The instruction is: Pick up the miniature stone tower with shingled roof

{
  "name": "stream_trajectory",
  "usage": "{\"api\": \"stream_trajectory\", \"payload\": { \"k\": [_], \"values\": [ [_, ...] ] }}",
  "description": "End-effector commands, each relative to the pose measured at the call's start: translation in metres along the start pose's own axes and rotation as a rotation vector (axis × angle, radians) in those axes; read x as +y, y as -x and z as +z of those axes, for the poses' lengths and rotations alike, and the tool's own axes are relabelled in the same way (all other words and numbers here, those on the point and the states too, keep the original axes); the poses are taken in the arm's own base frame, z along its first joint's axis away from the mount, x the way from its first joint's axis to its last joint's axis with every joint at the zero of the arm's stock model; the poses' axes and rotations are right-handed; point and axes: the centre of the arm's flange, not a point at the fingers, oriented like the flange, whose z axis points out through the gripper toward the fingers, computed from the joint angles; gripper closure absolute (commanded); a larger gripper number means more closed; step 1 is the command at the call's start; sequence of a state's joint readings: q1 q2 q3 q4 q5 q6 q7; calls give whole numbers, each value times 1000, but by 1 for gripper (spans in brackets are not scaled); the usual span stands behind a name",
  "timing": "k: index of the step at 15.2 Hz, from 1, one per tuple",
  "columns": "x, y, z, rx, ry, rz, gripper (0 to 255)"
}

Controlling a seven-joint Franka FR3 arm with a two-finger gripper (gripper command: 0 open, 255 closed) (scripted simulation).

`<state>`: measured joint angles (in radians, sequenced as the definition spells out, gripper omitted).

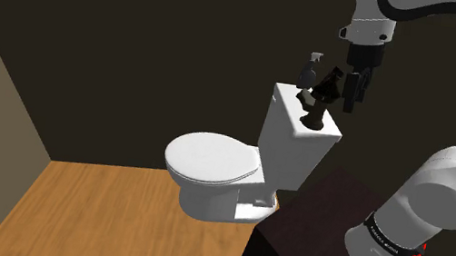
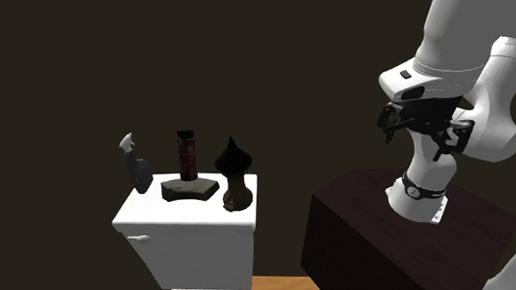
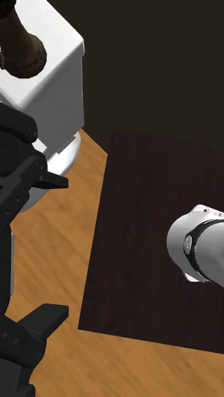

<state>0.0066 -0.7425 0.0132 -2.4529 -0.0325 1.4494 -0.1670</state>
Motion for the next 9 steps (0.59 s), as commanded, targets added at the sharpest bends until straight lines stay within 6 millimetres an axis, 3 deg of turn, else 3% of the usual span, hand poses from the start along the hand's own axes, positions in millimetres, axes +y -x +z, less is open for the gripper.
{"api": "stream_trajectory", "payload": {
  "k": [1, 9],
  "values": [
    [0, 0, 0, 0, 0, 0, 0],
    [98, -17, 14, 147, -7, -13, 0]
  ]
}}
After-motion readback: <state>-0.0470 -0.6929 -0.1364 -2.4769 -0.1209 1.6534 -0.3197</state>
